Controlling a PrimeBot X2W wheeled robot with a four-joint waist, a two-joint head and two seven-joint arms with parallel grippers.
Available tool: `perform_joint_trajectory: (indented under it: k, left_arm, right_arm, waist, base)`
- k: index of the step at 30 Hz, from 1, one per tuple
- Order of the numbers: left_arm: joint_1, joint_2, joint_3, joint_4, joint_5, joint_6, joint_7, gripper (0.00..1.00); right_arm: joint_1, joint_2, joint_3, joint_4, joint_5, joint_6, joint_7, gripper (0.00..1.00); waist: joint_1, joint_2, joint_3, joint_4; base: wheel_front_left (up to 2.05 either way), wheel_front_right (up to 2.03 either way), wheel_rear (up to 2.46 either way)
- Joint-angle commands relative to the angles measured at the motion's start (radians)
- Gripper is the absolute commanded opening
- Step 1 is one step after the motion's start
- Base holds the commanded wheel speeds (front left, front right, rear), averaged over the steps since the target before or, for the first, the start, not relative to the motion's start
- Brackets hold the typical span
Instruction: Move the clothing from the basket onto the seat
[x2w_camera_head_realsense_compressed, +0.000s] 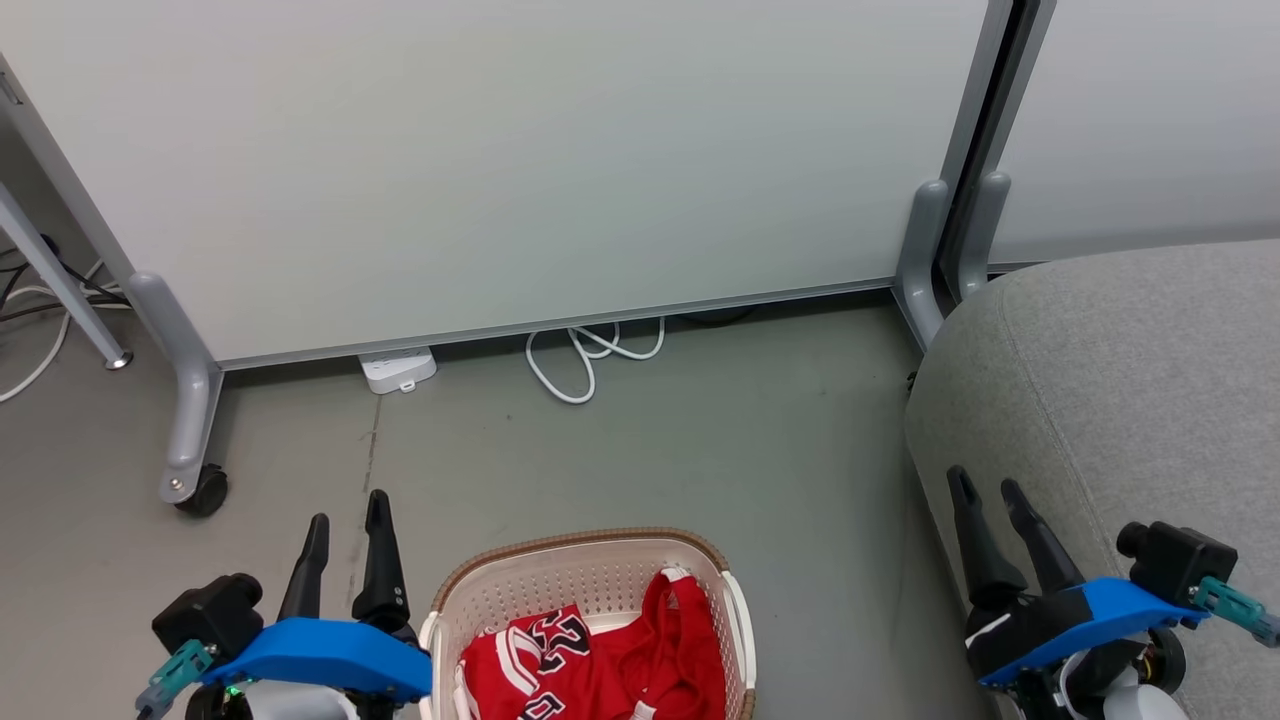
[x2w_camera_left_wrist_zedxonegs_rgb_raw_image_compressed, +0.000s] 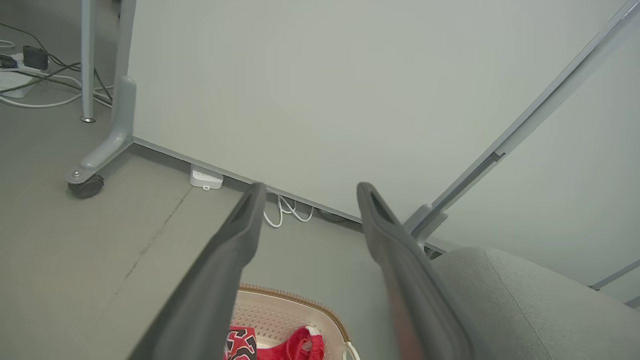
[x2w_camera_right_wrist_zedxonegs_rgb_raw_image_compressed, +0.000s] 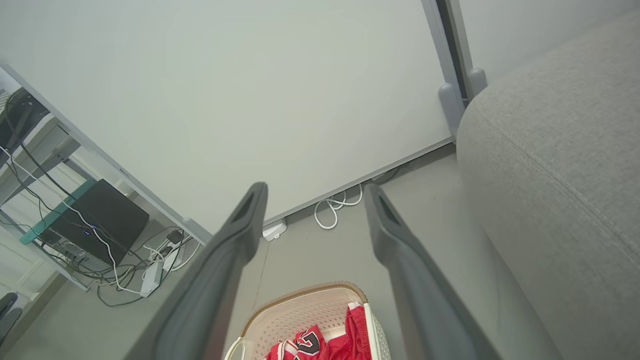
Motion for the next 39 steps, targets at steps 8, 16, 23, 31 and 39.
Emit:
perform_joint_trajectory:
  k: [8, 16, 23, 31, 39]
  left_arm:
    - [-0.024, 0.006, -0.015, 0.006, 0.094, 0.0, -0.027, 1.0]
    - [-0.026, 0.007, -0.024, 0.012, 0.173, 0.003, -0.047, 1.0]
    - [-0.029, 0.006, -0.033, 0.017, 0.237, 0.001, -0.063, 1.0]
    - [-0.031, 0.005, -0.035, 0.029, 0.287, -0.003, -0.081, 1.0]
    - [-0.032, 0.003, -0.041, 0.04, 0.34, -0.003, -0.097, 1.0]
  right_arm:
    - [-0.019, -0.008, 0.006, -0.014, -0.1, 0.002, -0.023, 1.0]
    - [-0.02, -0.009, 0.005, -0.007, -0.185, 0.002, -0.039, 1.0]
    - [-0.024, -0.009, 0.003, -0.004, -0.253, 0.002, -0.049, 1.0]
    - [-0.023, -0.01, 0.003, -0.003, -0.32, 0.002, -0.062, 1.0]
    - [-0.027, -0.01, 0.008, 0.002, -0.382, 0.002, -0.075, 1.0]
  waist:
    - [0.0, 0.0, -0.003, 0.004]
    - [0.0, 0.0, -0.005, 0.004]
    - [0.0, 0.0, -0.006, 0.005]
    - [0.0, 0.0, -0.01, 0.008]
    - [0.0, 0.0, -0.012, 0.011]
  base:
    - [0.0, 0.0, 0.0]
    - [0.0, 0.0, 0.0]
    - [0.0, 0.0, 0.0]
    - [0.0, 0.0, 0.0]
    - [0.0, 0.0, 0.0]
